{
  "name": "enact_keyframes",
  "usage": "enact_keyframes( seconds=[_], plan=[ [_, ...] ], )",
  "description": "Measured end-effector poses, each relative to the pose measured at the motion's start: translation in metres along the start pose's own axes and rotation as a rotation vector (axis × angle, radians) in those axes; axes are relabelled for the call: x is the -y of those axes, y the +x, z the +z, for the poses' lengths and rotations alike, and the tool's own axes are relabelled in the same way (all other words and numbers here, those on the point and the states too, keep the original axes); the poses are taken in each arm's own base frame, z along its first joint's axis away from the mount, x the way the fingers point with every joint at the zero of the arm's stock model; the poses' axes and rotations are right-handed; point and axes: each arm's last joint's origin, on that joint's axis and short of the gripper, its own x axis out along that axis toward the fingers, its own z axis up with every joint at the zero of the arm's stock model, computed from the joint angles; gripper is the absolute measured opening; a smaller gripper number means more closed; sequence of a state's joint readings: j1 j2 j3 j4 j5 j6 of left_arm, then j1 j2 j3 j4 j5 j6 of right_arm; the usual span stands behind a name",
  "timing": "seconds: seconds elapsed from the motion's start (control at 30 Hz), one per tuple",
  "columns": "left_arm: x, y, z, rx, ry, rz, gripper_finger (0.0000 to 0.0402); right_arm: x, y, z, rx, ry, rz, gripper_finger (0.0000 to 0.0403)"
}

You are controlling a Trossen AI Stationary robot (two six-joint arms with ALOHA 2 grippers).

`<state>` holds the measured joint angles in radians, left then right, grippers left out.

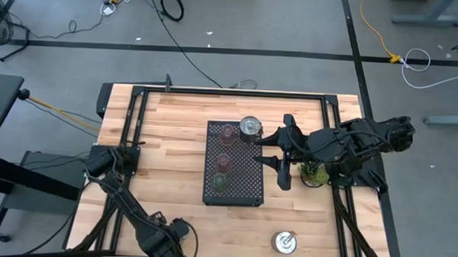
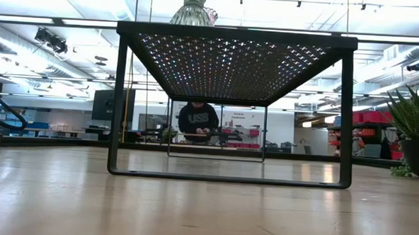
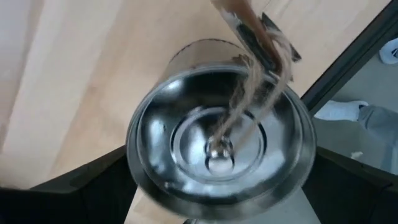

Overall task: Pick & Place candle stick holders
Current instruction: Put the brown scented candle on the shelf

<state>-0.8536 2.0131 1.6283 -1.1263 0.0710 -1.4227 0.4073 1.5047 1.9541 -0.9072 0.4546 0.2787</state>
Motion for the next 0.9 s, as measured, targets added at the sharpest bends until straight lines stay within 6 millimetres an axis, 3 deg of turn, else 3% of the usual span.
enact_keyframes(
  seconds=[0.33, 0.5, 0.9],
  plan=[
    [0.0078, 0.0084, 0.0053, -0.006, 0.022, -0.048, 0.0395, 0.0002, 0.0001, -0.0007, -0.007, -0.003, -0.002, 0.0197],
    [0.0074, 0.0083, 0.0074, -0.002, 0.020, -0.047, 0.0361, 0.0002, 0.0001, -0.0008, -0.007, -0.004, -0.002, 0.0197],
    [0.0070, 0.0078, 0.0081, -0.047, 0.025, -0.053, 0.0359, -0.0007, 0.0041, -0.0049, -0.044, -0.038, -0.009, 0.0197]
  ],
)
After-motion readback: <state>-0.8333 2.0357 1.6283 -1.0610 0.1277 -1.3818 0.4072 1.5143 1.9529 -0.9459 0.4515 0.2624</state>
